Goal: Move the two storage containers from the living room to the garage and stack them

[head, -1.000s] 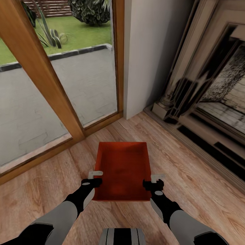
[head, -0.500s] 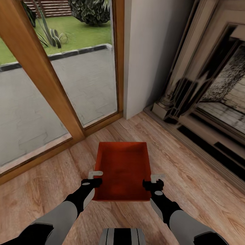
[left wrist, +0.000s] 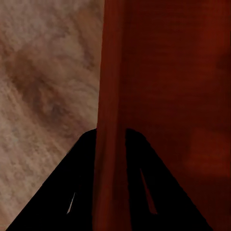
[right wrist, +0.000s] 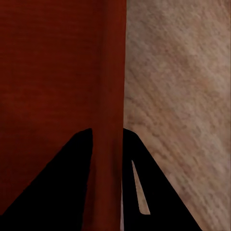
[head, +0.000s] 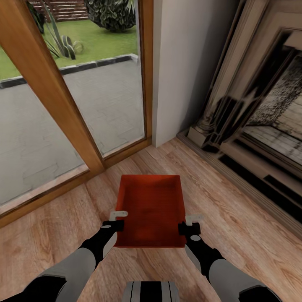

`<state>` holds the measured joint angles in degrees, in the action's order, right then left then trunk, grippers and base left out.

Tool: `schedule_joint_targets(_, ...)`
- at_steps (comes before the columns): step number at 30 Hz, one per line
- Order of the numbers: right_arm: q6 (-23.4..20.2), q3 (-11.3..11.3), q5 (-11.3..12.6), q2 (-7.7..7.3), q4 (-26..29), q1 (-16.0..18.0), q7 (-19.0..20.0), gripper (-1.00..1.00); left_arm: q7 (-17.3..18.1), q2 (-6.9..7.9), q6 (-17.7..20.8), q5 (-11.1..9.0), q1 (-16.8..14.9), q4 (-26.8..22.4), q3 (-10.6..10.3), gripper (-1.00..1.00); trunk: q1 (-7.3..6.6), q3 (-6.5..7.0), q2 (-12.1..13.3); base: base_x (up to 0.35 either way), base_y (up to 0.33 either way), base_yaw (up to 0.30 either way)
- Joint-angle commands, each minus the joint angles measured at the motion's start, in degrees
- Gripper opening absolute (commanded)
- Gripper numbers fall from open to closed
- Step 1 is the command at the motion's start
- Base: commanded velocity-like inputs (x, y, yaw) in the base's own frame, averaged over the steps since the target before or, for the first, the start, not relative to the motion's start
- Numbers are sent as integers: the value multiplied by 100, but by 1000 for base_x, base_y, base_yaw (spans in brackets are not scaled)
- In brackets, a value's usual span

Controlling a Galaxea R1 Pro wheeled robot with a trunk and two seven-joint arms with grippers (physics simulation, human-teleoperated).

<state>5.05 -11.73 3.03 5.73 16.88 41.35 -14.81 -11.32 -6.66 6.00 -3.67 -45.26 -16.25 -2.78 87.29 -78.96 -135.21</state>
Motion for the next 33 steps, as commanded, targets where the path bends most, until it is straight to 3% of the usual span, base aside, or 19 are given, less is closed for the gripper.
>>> schedule_joint_targets(1,31,22,33,-8,-9,5,-66,-100,-185,5,43,70,0,-19,12,-100,-1,-3,-1,0,0,0)
schedule_joint_targets(9,31,22,31,-19,-9,5,-66,-100,-186,-35,42,68,0,-19,5,-100,-1,-3,-1,0,0,0)
schedule_joint_targets(33,19,25,95,-23,-9,5,-66,-100,-187,-11,41,68,0,-10,14,-100,-528,428,961,0,0,0)
